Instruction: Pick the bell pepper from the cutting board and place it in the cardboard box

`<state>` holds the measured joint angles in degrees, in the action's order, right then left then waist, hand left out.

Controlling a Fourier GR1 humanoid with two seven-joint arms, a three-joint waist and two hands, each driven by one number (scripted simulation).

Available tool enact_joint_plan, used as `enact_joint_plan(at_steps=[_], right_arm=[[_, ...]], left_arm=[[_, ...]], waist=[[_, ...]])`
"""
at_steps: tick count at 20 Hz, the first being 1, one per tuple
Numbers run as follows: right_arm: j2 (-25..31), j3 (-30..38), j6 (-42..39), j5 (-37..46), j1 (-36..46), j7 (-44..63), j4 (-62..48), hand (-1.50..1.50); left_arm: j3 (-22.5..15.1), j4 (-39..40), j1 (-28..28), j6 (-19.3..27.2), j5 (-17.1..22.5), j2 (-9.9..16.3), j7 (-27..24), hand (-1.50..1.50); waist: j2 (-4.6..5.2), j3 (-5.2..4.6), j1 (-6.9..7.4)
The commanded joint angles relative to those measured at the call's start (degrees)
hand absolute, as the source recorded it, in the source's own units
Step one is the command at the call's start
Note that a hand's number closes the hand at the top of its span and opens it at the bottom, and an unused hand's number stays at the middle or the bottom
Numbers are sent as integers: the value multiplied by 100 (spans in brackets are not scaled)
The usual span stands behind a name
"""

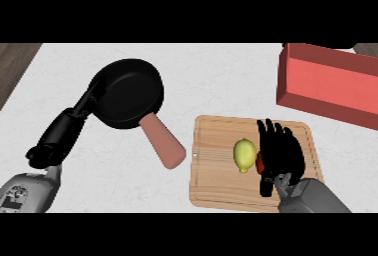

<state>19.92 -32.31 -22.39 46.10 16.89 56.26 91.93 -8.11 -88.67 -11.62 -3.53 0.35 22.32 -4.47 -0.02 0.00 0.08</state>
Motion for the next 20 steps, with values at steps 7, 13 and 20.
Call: enact_joint_plan(at_steps=[7,13,20], right_arm=[[-577,336,88,715,-244,-121,-720,-150],[-126,349,-219,776,-552,-1126,-181,150],[-119,282,873,1730,-418,-1784,-783,150]], left_arm=[[259,93,-122,-333,-199,-269,46,0],[347,83,101,-368,-458,-382,-187,0],[389,-234,-101,-417,-526,-562,348,0]], waist=[[3,0,-1],[-3,0,-11],[-1,1,-4]])
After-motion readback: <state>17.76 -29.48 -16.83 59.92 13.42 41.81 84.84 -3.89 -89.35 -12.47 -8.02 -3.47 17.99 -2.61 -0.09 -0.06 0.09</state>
